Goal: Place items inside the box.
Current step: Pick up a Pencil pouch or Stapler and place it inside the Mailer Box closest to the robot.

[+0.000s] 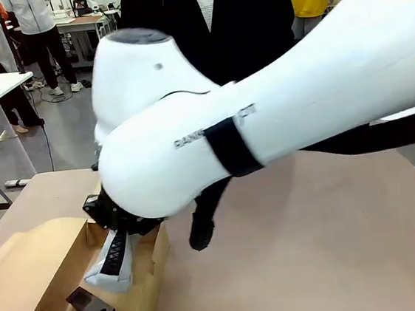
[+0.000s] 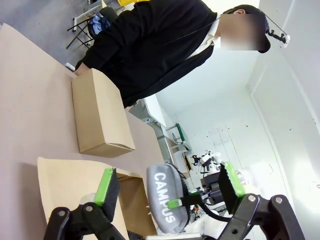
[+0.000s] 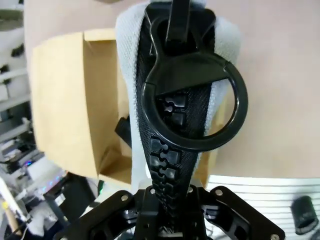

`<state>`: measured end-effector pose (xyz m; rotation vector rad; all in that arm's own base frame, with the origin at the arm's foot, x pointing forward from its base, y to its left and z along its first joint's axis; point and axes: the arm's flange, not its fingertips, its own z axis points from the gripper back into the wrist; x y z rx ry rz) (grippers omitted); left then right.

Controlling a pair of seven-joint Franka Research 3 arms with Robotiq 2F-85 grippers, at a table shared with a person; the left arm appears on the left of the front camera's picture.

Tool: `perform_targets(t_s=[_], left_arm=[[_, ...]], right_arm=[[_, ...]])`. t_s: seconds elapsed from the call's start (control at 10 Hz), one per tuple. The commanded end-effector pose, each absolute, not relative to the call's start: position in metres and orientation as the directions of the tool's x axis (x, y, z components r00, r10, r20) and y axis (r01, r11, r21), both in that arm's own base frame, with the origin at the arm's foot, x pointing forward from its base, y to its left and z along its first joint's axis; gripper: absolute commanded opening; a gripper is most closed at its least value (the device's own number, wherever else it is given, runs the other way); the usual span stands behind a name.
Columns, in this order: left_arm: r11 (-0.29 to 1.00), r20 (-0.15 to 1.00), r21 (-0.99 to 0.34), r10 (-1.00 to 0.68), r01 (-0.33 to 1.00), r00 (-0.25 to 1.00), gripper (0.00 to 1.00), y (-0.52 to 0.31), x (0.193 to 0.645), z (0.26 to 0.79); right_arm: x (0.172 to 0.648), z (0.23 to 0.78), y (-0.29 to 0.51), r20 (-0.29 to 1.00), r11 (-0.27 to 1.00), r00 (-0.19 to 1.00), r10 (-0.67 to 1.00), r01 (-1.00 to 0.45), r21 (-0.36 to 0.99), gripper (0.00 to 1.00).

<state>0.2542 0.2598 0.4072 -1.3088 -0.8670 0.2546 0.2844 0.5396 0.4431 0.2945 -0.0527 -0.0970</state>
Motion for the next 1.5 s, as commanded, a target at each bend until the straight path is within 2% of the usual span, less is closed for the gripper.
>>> perform_targets(t_s=[0.0, 0.7, 1.0, 1.1, 1.2, 1.3, 1.4], left_arm=[[0.279, 0.426, -0.905, 0.625, 0.322, 0.654, 1.0, 0.258, 0.255, 0.408], [0.279, 0.426, -0.905, 0.625, 0.322, 0.654, 1.0, 0.258, 0.255, 0.408], [0.279, 0.426, -0.905, 0.625, 0.322, 0.654, 1.0, 0.258, 0.255, 0.408], [0.279, 0.426, -0.905, 0.625, 0.322, 0.654, 1.0, 0.258, 0.255, 0.408], [0.279, 0.426, -0.905, 0.625, 0.322, 0.654, 1.0, 0.258, 0.255, 0.408], [0.279, 0.426, -0.905, 0.625, 0.322, 0.654, 1.0, 0.258, 0.255, 0.408], [0.279, 0.426, -0.905, 0.625, 0.322, 0.654, 1.0, 0.258, 0.255, 0.408]], right_arm=[[0.295, 0.438, 0.593, -0.01, 0.967, 0.998, -0.067, 0.067, 0.246, 0.06], [0.306, 0.373, 0.61, -0.15, 0.992, 0.988, 0.027, -0.008, 0.13, 0.06], [0.309, 0.372, 0.601, -0.158, 0.992, 0.987, 0.018, 0.002, 0.127, 0.06], [0.308, 0.371, 0.6, -0.166, 0.991, 0.986, 0.026, -0.004, 0.135, 0.14], [0.308, 0.37, 0.598, -0.175, 0.99, 0.984, 0.041, -0.016, 0.142, 0.63], [0.307, 0.37, 0.595, -0.173, 0.987, 0.984, 0.039, -0.011, 0.158, 0.72], [0.306, 0.372, 0.592, -0.168, 0.985, 0.985, 0.04, -0.011, 0.17, 1.0]])
